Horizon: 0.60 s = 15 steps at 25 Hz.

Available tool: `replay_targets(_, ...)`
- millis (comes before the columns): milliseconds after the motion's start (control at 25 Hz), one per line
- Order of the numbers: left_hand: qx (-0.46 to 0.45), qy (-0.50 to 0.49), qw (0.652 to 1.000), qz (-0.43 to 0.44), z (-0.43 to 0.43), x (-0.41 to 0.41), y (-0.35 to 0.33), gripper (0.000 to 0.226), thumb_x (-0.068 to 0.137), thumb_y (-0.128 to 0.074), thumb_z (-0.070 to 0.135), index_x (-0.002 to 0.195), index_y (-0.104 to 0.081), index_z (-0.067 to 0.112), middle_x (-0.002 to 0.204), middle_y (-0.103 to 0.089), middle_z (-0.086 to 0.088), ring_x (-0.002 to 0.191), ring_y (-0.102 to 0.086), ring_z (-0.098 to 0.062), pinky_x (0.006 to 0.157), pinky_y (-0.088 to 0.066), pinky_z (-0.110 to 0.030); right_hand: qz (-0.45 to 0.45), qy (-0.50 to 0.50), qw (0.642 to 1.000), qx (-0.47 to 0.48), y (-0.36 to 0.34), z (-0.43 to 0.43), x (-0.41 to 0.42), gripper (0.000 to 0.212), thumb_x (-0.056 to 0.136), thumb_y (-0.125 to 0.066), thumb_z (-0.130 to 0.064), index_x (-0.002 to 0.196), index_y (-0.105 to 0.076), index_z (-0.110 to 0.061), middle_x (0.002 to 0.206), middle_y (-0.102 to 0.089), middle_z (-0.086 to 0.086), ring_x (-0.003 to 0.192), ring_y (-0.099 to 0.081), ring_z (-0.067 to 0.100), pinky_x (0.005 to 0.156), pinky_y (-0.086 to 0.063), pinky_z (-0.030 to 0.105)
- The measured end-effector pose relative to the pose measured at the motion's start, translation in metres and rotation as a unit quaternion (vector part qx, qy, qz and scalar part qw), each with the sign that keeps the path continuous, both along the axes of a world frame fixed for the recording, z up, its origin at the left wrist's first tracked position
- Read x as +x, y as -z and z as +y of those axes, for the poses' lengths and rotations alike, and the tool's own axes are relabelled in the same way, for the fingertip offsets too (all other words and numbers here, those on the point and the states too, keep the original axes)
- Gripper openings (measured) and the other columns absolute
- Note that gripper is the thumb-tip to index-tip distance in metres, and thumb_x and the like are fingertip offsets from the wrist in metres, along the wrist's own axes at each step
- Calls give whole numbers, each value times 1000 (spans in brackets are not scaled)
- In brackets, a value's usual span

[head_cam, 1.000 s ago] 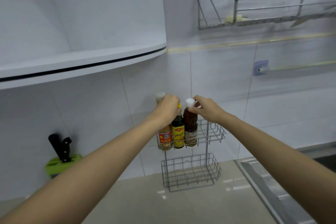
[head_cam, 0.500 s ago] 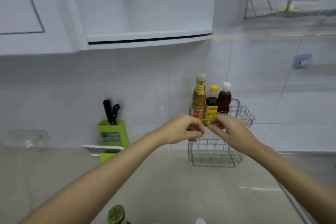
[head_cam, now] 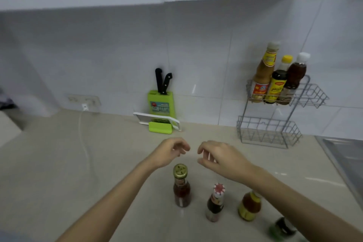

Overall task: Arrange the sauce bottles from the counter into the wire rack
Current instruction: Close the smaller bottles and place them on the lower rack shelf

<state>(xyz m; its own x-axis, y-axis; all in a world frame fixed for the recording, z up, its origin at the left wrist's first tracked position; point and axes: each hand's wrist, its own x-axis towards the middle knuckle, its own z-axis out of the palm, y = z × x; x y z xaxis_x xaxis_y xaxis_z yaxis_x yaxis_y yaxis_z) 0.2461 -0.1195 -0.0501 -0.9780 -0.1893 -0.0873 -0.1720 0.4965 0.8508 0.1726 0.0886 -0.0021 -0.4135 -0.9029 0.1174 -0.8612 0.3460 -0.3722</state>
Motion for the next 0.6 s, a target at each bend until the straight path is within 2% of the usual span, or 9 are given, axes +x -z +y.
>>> replay_targets(120,-24,-16,998,-58,-10,42,55,52,71,-41,-23,113,-59,-1,116,-63,-16,102,-63,-27,89,-52,-32,49,-10,997,63,21,-30,32,47,88,-51,-48,128,-46,-24,118,-53,0,105,-55,21,85,-44,34)
replay_targets(200,30,22,996,-79,-4,59,78,54,73,-51,-15,121,-57,10,120,-63,-9,112,-61,-21,90,-52,-31,64,5,992,106,30,-46,45,56,86,-52,-52,131,-43,-19,123,-50,6,110,-53,27,90,-46,39)
replay_targets(280,74,40,994,-63,7,65,90,52,71,-67,2,113,-58,31,107,-67,10,104,-63,-4,84,-53,-22,72,22,989,127,35,-55,49,54,86,-54,-53,126,-48,-16,120,-52,8,108,-54,30,87,-46,40)
replay_targets(320,72,28,996,-47,11,65,93,46,69,-73,11,106,-59,35,99,-67,15,96,-63,1,81,-53,-21,72,27,988,132,37,-56,50,51,86,-54,-51,122,-50,-15,117,-53,9,106,-55,30,85,-46,40)
replay_targets(440,35,-4,999,-10,16,64,95,30,69,-78,33,94,-61,36,90,-69,16,88,-64,0,81,-53,-27,59,-5,990,132,41,-55,48,43,88,-56,-42,119,-53,-13,114,-53,8,104,-56,29,82,-45,39)
replay_targets(600,16,1,1000,-10,15,65,91,29,69,-78,37,90,-58,44,96,-70,9,96,-66,-11,88,-54,-38,60,-84,987,122,36,-52,37,45,89,-57,-35,131,-48,-20,126,-52,3,112,-53,24,89,-47,39)
